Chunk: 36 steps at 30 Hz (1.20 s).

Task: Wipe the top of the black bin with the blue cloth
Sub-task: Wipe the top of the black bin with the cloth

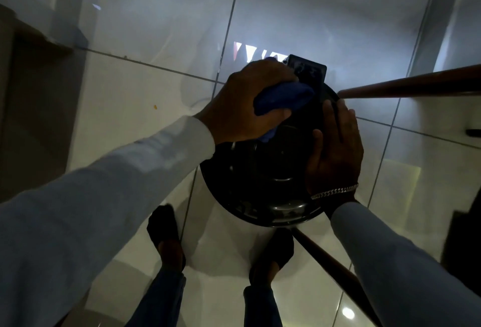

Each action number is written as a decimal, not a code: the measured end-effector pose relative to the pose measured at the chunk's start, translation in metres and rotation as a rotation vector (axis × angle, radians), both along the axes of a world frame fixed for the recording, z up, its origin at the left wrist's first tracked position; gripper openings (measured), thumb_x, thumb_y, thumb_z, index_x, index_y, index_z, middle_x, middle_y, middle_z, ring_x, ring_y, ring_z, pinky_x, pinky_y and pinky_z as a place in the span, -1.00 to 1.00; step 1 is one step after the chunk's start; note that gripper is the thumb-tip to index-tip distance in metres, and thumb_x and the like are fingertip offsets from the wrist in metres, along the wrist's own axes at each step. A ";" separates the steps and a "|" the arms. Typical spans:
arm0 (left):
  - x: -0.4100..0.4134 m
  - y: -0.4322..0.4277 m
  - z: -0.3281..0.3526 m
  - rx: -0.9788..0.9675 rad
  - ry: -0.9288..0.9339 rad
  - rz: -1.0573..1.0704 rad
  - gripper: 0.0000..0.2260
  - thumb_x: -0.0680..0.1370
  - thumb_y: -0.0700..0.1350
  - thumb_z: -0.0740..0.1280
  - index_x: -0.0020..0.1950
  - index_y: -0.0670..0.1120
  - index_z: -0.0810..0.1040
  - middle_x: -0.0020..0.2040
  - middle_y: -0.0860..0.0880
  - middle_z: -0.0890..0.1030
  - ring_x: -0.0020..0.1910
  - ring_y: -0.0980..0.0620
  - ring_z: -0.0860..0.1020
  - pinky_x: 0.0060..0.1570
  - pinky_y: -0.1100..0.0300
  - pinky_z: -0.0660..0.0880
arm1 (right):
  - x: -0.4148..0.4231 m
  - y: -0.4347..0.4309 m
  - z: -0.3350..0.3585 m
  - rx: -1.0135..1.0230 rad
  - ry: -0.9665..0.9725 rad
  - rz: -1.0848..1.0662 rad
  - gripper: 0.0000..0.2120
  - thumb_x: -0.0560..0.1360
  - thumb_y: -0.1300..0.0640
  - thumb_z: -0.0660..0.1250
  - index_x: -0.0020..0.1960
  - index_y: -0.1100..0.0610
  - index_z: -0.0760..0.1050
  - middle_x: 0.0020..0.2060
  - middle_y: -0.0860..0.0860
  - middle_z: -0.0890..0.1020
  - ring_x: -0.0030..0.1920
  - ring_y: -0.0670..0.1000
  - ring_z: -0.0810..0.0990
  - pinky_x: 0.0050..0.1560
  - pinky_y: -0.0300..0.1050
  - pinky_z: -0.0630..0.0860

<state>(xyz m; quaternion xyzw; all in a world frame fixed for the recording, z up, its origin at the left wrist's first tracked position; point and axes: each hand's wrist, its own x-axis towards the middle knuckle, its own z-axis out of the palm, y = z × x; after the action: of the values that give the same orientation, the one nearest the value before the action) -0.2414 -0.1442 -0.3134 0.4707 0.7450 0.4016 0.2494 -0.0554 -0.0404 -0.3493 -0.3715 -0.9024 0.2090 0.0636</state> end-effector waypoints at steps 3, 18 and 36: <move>0.026 -0.031 -0.012 0.000 0.144 0.108 -0.55 0.45 -0.08 0.40 0.28 -0.23 0.49 0.30 -0.25 0.48 0.36 -0.18 0.39 0.43 0.06 0.28 | 0.001 -0.001 -0.001 -0.003 0.014 -0.003 -0.51 0.59 -0.02 0.02 0.48 0.12 0.20 0.48 0.16 0.28 0.51 0.19 0.18 0.44 0.25 0.26; 0.269 -0.021 -0.036 -0.252 0.099 0.892 -0.31 0.48 0.12 0.27 0.51 -0.06 0.06 0.51 -0.16 0.11 0.57 -0.14 -0.11 0.55 -0.10 -0.14 | 0.002 0.005 -0.007 0.020 0.051 0.049 -0.52 0.59 0.03 0.06 0.46 0.18 0.22 0.46 0.22 0.29 0.48 0.25 0.23 0.44 0.21 0.27; 0.129 -0.104 0.003 -0.039 -0.037 0.824 -0.58 0.54 -0.21 0.27 0.39 -0.25 0.33 0.33 -0.20 0.43 0.34 -0.09 0.38 0.37 -0.15 0.34 | 0.001 0.009 0.029 -0.108 -0.123 0.065 -0.51 0.61 0.02 0.08 0.51 0.06 0.11 0.52 0.15 0.19 0.52 0.21 0.10 0.48 0.25 0.15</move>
<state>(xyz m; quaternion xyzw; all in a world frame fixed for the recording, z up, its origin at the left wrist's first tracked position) -0.1128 -0.2481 -0.3106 0.1208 0.8739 0.4621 0.0899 -0.0542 -0.0316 -0.3207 -0.3570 -0.9035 0.2363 -0.0188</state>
